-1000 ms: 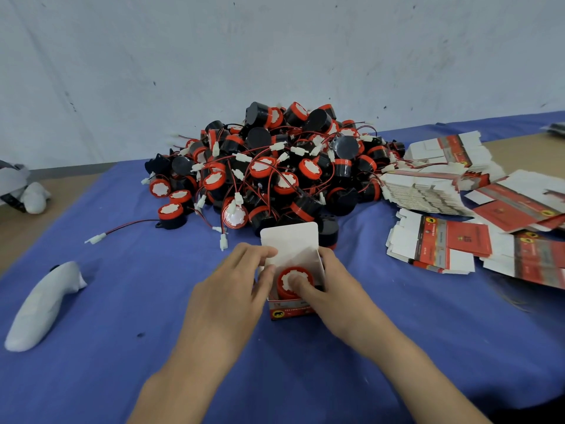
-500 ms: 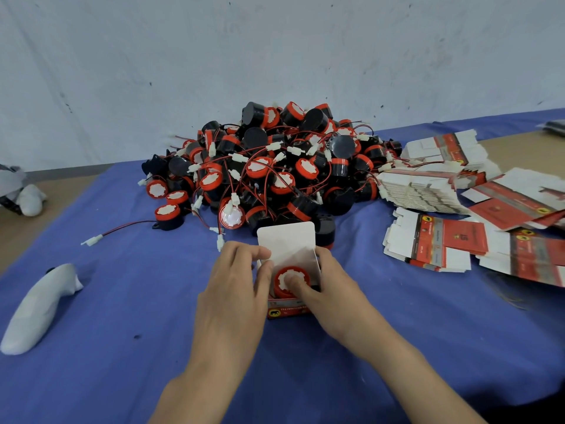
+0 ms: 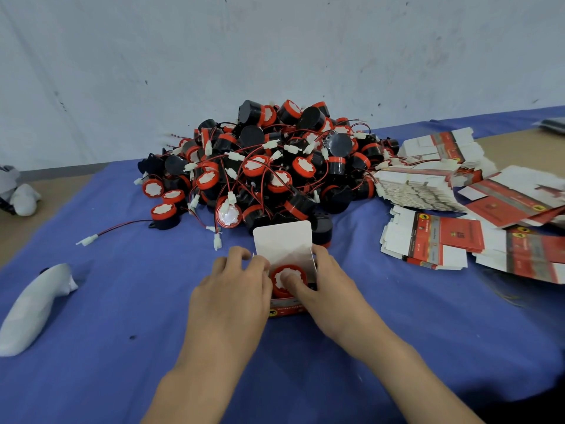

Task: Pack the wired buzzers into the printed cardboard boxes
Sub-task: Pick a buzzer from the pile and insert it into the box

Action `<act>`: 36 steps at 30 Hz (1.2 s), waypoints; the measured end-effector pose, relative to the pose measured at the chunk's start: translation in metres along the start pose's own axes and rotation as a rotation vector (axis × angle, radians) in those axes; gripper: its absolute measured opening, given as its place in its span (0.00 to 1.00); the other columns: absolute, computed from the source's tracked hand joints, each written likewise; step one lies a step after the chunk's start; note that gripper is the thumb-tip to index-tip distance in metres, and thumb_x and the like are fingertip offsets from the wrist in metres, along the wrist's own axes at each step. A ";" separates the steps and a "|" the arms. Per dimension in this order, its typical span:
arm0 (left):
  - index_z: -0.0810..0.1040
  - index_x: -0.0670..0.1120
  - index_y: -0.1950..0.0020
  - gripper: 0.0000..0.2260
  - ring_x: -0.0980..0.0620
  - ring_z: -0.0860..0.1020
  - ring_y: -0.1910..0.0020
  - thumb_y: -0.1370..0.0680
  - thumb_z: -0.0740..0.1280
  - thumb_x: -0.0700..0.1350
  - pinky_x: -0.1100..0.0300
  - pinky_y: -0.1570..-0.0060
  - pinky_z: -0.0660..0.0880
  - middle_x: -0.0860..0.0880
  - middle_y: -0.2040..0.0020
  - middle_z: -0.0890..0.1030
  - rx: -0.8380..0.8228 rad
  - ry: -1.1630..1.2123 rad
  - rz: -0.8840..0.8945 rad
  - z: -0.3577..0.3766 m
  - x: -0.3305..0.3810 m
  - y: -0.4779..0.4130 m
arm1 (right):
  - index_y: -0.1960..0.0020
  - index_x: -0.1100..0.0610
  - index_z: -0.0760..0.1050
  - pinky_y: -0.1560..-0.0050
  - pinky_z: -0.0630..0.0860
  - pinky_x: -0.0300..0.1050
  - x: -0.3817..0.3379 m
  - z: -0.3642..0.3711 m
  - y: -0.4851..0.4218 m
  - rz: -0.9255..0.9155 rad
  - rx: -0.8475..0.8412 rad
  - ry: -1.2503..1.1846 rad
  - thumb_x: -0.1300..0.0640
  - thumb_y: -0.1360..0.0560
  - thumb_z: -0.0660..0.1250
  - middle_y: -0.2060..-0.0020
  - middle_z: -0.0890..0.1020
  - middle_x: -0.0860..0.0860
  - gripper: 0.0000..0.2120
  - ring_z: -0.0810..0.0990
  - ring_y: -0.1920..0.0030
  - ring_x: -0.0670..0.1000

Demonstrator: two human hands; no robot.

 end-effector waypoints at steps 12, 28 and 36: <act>0.73 0.59 0.40 0.11 0.59 0.73 0.47 0.16 0.53 0.54 0.64 0.68 0.65 0.60 0.40 0.70 -0.025 0.102 -0.038 0.000 -0.005 0.003 | 0.34 0.44 0.67 0.35 0.72 0.53 -0.002 -0.001 0.001 0.001 0.002 0.014 0.41 0.20 0.63 0.40 0.76 0.45 0.18 0.76 0.39 0.50; 0.74 0.58 0.45 0.09 0.55 0.76 0.59 0.16 0.56 0.57 0.61 0.73 0.58 0.55 0.59 0.69 0.004 -0.170 0.042 -0.004 0.004 0.013 | 0.34 0.44 0.67 0.34 0.71 0.53 -0.004 -0.002 0.003 -0.005 0.017 0.041 0.41 0.20 0.62 0.41 0.76 0.45 0.16 0.75 0.39 0.50; 0.79 0.58 0.52 0.07 0.53 0.72 0.71 0.24 0.72 0.58 0.61 0.76 0.53 0.56 0.64 0.71 -0.052 -0.160 0.127 0.007 0.010 0.014 | 0.36 0.43 0.67 0.35 0.72 0.52 -0.004 -0.001 0.003 -0.009 0.022 0.048 0.41 0.20 0.62 0.42 0.77 0.43 0.15 0.76 0.41 0.48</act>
Point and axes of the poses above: each hand's wrist, its own y-axis away from the middle knuckle, its own z-axis out of the palm, x = y × z, the point moved 10 cm from there along -y, towards the middle knuckle
